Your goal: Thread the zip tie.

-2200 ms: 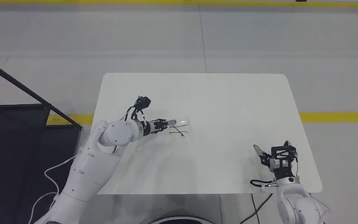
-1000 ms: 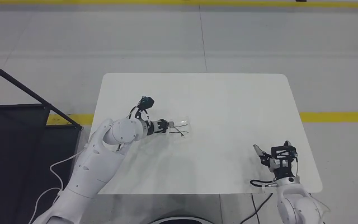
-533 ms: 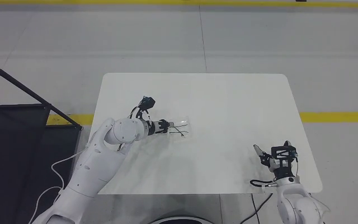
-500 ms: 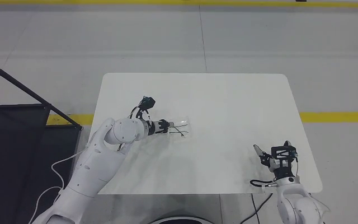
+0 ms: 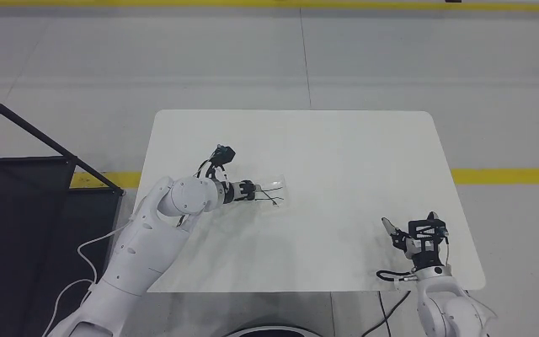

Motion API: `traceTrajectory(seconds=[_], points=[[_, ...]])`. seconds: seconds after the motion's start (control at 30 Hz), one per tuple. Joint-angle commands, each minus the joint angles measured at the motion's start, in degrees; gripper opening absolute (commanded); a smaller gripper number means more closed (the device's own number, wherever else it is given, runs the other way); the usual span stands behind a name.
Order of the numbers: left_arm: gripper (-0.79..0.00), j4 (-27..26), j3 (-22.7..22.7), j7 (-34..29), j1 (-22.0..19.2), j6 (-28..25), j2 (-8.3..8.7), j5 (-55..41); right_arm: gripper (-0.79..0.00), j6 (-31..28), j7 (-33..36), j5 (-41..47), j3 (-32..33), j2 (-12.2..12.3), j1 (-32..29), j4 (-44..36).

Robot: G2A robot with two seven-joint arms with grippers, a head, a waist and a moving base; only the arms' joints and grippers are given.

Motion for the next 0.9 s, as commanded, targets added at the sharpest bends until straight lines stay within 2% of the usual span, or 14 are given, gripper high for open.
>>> traceTrajectory(seconds=[0.0,0.43,0.87], points=[[-0.563,0.03,0.05,-0.07,-0.05,0.07,0.0,-0.09,0.0,0.0,0.0,0.0,0.0,0.0,0.0,0.0],[-0.665,0.57,0.43,-0.27,-0.41,0.45,-0.04,-0.39,0.0,0.0,0.0,0.0,0.0,0.0,0.0,0.0],[-0.711,0.07,-0.45,-0.34,0.04,-0.02,0.25,-0.78,0.0,0.0,0.0,0.0,0.0,0.0,0.0,0.0]])
